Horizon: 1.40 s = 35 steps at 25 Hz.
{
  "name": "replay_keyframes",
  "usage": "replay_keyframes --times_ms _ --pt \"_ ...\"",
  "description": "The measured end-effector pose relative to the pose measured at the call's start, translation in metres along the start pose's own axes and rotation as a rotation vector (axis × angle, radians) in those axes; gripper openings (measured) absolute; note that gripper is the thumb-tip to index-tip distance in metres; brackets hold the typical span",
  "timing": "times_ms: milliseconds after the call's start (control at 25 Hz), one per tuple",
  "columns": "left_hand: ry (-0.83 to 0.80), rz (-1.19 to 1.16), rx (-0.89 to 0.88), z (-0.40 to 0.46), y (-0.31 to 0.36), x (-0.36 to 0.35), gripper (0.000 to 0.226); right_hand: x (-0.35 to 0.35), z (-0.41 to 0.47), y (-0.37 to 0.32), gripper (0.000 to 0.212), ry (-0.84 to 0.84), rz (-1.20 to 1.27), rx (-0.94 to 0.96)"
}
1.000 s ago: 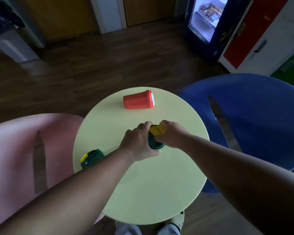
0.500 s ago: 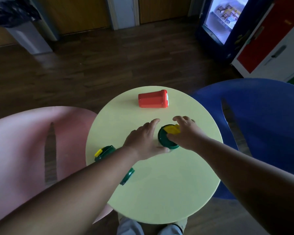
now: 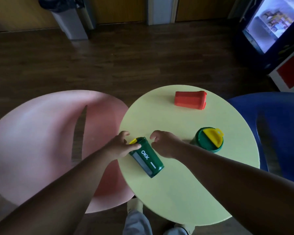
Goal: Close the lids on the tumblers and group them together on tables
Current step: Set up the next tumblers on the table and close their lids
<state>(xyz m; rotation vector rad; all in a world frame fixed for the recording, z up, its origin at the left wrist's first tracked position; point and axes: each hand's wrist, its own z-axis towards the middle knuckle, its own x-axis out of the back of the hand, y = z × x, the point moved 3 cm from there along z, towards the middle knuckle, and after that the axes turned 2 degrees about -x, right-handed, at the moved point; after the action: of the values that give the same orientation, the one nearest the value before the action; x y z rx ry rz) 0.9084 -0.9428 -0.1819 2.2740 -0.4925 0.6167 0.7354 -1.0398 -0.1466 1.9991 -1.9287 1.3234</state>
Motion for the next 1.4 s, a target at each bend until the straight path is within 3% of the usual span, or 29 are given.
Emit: replay_keyframes --times_ms 120,320,400,640,880,1040,1240,1400 --pt "-0.167 -0.151 -0.005 0.002 -0.013 -0.013 0.068 -0.019 0.014 -0.009 0.04 -0.075 -0.062 -0.062" --pt "-0.218 -0.305 -0.061 0.006 -0.013 -0.021 0.053 -0.023 0.021 -0.013 0.033 -0.051 0.049 -0.125" --pt "-0.201 -0.279 -0.064 0.007 -0.01 -0.019 0.055 -0.021 0.015 -0.013 0.032 -0.077 -0.005 -0.092" --pt "-0.053 -0.066 -0.098 0.008 0.029 -0.014 0.096 0.004 -0.009 -0.002 0.034 0.039 0.112 -0.085" --pt "0.155 0.141 -0.253 -0.01 0.087 -0.031 0.075 0.041 -0.026 0.025 0.034 0.134 -0.041 -0.063" --pt "0.311 0.247 -0.304 -0.02 0.11 -0.058 0.075 0.055 -0.041 0.041 0.045 0.167 -0.253 -0.07" --pt "0.293 0.298 -0.301 -0.028 0.116 -0.074 0.088 0.061 -0.057 0.048 0.048 0.159 -0.372 0.012" --pt "0.216 0.397 -0.35 -0.032 0.123 -0.078 0.085 0.064 -0.066 0.053 0.045 0.185 -0.456 0.091"
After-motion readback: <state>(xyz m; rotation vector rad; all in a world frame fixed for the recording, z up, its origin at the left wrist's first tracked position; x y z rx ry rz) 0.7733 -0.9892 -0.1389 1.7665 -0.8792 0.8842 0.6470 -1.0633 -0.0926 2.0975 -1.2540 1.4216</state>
